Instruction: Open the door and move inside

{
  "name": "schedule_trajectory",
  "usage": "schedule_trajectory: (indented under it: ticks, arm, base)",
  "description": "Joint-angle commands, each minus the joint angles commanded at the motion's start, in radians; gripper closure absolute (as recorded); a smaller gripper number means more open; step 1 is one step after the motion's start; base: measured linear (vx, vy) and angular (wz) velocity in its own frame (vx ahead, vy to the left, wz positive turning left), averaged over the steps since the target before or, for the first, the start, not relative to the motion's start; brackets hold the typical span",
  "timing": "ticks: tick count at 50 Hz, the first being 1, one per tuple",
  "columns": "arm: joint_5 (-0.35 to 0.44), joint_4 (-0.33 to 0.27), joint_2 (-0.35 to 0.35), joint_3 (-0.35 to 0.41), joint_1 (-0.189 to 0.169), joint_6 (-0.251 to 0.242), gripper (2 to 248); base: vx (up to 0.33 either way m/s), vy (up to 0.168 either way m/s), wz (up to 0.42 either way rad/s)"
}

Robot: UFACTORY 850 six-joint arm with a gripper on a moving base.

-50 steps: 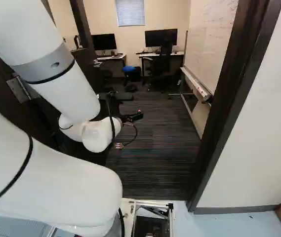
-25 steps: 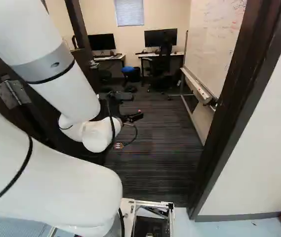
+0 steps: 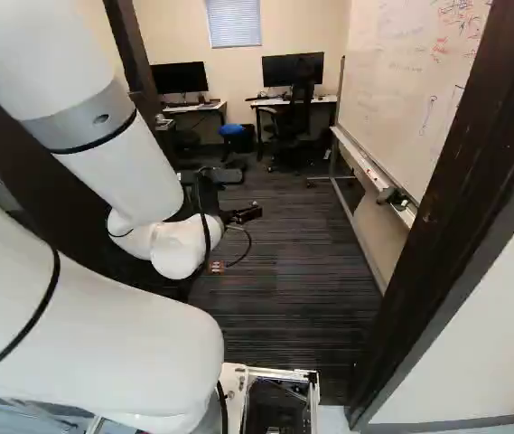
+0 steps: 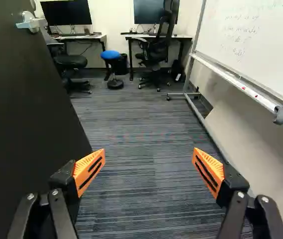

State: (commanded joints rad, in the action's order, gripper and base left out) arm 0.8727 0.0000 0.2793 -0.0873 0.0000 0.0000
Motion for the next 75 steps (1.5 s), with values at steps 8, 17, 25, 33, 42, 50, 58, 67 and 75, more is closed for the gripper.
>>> schedule_trajectory:
  ticks: [8,17,25,33,42,50,58,67,75]
  arm:
    - [0.000,0.000,0.000,0.000,0.000,0.000,3]
    - [0.000,0.000,0.000,0.000,0.000,0.000,3]
    - [0.000,0.000,0.000,0.000,0.000,0.000,3]
    - [0.000,0.000,0.000,0.000,0.000,0.000,3]
    - [0.000,0.000,0.000,0.000,0.000,0.000,3]
    - [0.000,0.000,0.000,0.000,0.000,0.000,3]
    - [0.000,0.000,0.000,0.000,0.000,0.000,3]
    - [0.000,0.000,0.000,0.000,0.000,0.000,3]
    - [0.000,0.000,0.000,0.000,0.000,0.000,3]
  base:
    - [0.230,-0.045,-0.003]
    - [0.243,-0.049,-0.001]
    - [0.219,-0.055,0.022]
    - [0.182,-0.038,-0.040]
    - [0.205,-0.047,0.003]
    - [0.246,-0.049,0.003]
    - [0.244,-0.046,0.003]
    - [0.246,-0.047,0.004]
    - [0.250,-0.037,0.033]
